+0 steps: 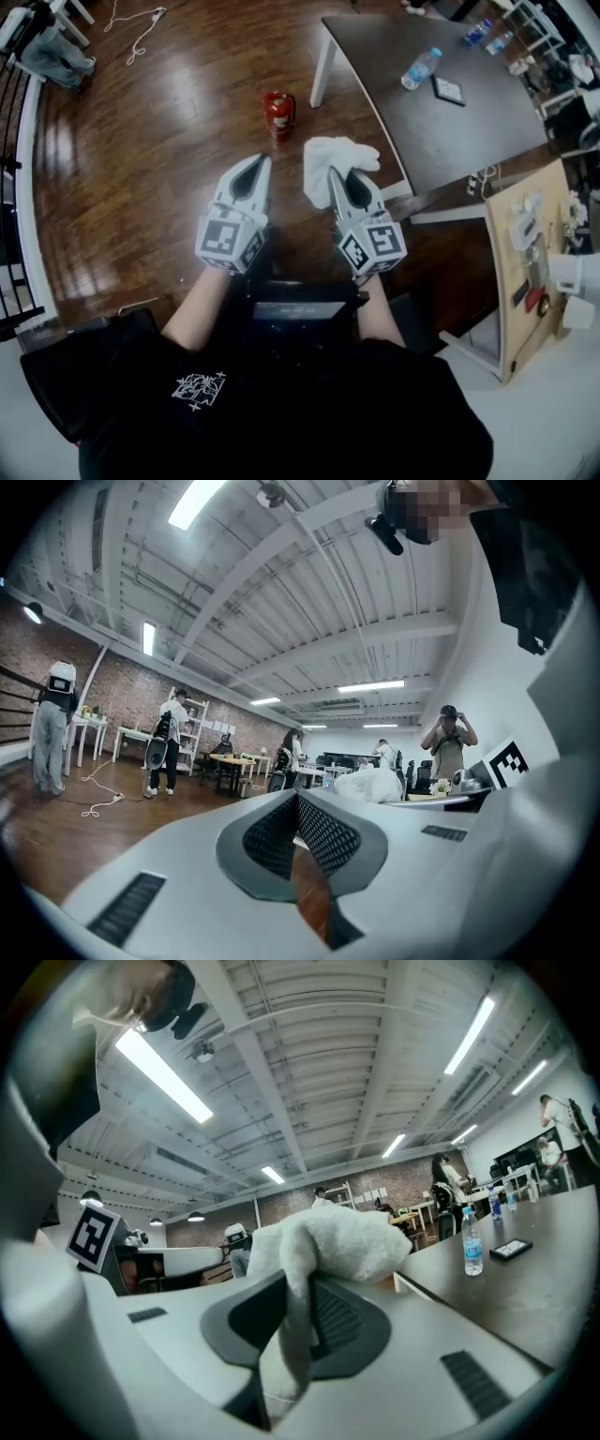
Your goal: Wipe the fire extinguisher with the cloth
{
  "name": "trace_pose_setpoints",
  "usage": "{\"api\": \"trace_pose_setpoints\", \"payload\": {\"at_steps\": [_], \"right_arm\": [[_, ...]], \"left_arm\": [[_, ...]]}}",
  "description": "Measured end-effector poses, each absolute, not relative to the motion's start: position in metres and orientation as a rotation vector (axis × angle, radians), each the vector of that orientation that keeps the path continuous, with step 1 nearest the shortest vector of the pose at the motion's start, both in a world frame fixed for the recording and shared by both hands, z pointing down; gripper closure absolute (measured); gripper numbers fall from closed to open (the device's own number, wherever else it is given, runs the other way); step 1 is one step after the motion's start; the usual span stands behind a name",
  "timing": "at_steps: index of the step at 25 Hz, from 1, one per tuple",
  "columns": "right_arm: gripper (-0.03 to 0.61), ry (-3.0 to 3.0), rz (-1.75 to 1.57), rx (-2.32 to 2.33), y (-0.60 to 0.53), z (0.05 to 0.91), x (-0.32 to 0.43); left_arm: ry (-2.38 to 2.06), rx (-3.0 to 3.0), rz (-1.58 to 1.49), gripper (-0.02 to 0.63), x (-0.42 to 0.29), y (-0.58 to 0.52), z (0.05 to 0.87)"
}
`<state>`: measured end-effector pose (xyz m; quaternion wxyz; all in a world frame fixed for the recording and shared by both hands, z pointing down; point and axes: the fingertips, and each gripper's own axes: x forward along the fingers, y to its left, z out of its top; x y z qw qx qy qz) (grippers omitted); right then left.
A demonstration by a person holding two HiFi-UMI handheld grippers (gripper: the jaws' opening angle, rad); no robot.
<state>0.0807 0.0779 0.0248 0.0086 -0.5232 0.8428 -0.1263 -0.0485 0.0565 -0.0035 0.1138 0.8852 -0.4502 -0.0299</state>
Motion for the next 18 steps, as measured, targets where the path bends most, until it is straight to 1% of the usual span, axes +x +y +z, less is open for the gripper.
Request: {"api": "trace_pose_setpoints", "payload": {"at_steps": [6, 12, 18], "right_arm": [[0.494, 2.619, -0.409, -1.663, -0.008, 0.094, 0.073], [0.494, 2.611, -0.369, -1.679, -0.102, 0.209, 0.076], [0.494, 2.624, -0.327, -1.668, -0.157, 0.339, 0.073]], "left_arm": [[-1.305, 2.640, -0.045, 0.614, -0.060, -0.037, 0.063], [-1.276, 2.714, -0.027, 0.614, -0.063, -0.126, 0.177], [-1.288, 2.732, -0.012, 0.614, -0.066, -0.170, 0.302]]}}
